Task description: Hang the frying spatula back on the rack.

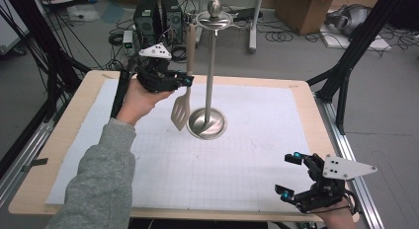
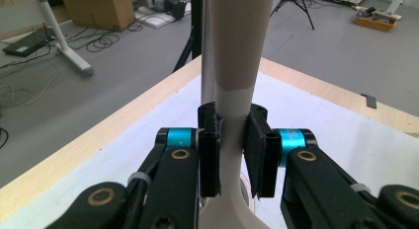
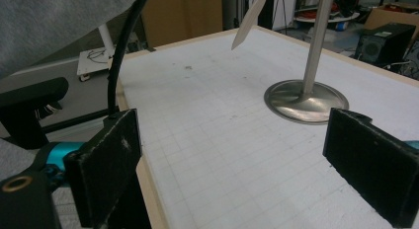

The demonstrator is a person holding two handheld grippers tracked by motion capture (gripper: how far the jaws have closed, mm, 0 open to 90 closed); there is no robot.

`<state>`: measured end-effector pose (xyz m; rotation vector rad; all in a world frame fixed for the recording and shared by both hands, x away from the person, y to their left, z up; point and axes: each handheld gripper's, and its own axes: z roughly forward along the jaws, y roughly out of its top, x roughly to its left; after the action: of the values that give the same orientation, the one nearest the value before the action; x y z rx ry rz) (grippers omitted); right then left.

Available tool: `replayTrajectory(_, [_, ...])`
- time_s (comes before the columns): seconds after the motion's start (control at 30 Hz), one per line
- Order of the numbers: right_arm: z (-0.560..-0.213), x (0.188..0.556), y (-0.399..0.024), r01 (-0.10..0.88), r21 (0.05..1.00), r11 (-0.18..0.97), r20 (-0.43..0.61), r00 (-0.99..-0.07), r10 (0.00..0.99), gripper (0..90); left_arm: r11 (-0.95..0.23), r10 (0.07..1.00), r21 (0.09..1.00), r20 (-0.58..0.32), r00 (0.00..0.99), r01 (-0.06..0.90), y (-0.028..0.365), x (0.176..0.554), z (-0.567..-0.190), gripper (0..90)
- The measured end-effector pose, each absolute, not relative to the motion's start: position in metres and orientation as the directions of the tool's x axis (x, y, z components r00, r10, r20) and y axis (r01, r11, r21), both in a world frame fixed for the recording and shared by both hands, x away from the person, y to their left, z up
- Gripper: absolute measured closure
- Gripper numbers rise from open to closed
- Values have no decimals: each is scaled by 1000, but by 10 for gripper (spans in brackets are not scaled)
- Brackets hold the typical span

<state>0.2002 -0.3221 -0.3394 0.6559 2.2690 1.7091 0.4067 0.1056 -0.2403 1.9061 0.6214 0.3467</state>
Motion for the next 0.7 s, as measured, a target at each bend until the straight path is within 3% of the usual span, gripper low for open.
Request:
replayTrajectory(0.3, [-339,200,-322,209,952,223,80,-874,479,70,-306,573,921,-24,819,241,109,406,-239,735])
replayTrajectory(0.57, [-339,199,-321,217,949,228,85,-874,479,70,-281,574,938,-5,819,202,116,400,-244,402])
replayTrajectory(0.7, [-340,200,-320,218,948,232,84,-874,479,70,-245,561,951,-22,828,191,126,396,-247,323])
